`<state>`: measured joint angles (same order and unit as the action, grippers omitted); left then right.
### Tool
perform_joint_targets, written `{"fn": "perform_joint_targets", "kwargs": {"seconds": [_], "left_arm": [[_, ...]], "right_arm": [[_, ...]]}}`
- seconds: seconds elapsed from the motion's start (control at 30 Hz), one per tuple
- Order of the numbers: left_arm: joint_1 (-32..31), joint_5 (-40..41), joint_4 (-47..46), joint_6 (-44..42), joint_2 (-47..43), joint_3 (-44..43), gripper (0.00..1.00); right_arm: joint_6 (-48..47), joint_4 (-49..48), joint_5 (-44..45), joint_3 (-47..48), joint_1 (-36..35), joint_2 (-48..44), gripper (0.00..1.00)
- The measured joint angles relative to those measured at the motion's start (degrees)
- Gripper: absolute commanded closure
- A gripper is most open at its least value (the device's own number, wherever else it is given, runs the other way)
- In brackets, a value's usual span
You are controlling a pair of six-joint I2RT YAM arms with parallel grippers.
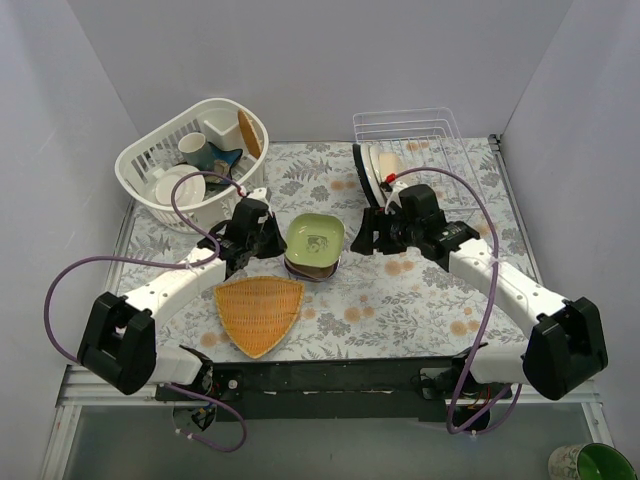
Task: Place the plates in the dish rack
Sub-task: Pick up the plate at the center of the board.
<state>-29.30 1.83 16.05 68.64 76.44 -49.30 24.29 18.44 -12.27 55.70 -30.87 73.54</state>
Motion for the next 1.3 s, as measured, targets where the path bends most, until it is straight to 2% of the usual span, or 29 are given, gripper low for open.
{"fn": "perform_joint_targets", "kwargs": {"seconds": [0.53,1.3], "left_arm": [[0.0,-1.1,-1.6,1.8,-1.3,1.3,1.00],[0.0,-7.4,-6.2,4.8,-11.1,7.2,1.00]], "right_arm": [[7.8,-13.4,-7.0,-4.5,0.0,7.3,0.23],[11.4,-18.0,-10.3,-4.9,1.0,7.7,0.22]]}}
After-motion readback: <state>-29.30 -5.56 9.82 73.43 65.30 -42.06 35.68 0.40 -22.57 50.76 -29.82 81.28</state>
